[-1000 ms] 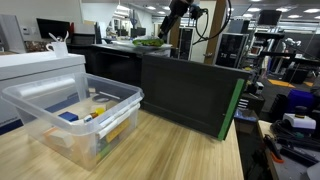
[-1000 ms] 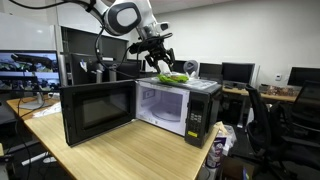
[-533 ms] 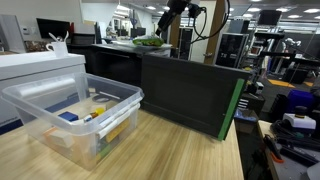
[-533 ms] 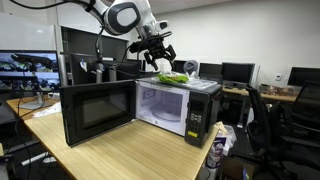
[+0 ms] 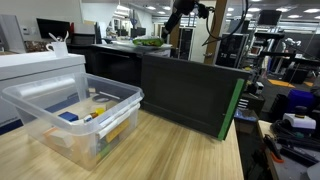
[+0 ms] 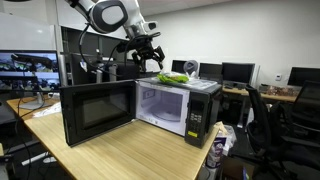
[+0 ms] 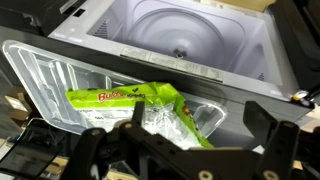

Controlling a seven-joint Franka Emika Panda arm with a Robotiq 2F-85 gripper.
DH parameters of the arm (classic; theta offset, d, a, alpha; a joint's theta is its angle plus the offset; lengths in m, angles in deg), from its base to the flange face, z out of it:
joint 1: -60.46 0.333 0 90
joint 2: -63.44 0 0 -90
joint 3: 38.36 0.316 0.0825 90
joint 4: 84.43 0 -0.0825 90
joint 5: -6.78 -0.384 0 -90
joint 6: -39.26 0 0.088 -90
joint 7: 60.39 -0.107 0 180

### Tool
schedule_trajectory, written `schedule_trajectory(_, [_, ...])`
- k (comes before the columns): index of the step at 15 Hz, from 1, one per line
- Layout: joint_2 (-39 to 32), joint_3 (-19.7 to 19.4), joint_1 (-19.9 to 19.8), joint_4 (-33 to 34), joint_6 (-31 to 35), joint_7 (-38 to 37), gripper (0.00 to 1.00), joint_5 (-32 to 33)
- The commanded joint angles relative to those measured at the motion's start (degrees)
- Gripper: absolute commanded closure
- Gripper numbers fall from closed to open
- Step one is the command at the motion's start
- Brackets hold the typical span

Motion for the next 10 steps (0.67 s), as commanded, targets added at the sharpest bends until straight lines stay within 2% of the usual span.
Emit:
schedule_trajectory(1, [7.8, -0.8, 1.7, -7.5, -2.4, 6.3, 0.00, -2.7])
schedule_trajectory(5, [12.9, -2.8, 4.7, -11.8, -7.5, 9.4, 0.00, -2.6])
schedule_trajectory(10, [15.8, -4.1, 7.4, -15.6, -12.5, 11.7, 0.00, -2.2])
